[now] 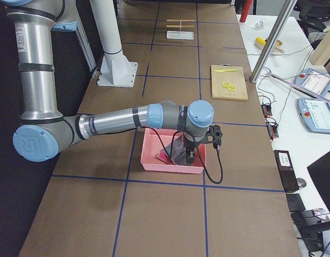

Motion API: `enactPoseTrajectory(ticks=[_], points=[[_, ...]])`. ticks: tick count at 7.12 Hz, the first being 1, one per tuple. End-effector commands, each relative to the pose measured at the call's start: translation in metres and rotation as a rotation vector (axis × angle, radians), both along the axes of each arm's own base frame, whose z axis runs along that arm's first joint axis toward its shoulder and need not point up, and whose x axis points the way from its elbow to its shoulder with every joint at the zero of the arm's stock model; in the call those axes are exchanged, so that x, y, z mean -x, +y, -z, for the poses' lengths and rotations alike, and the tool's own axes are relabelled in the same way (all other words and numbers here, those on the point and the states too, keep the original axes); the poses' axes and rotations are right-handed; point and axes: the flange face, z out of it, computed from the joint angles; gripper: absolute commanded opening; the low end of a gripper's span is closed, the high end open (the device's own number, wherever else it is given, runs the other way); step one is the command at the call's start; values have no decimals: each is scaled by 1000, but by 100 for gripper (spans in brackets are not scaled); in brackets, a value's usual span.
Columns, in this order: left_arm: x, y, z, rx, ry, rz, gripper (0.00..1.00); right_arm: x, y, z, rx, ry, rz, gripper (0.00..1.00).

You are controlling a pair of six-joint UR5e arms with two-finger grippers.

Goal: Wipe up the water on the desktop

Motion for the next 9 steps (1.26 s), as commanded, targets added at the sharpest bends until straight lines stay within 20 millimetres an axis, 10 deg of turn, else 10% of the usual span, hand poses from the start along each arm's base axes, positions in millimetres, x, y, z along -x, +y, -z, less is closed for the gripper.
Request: enactPoseTrajectory(ticks=[1, 9], points=[[1, 5, 3, -5, 0, 4, 100, -5, -1, -28, -37, 9, -12, 100], [2, 4, 12, -21, -2, 5, 100, -31, 35, -71, -18, 67, -61, 100]])
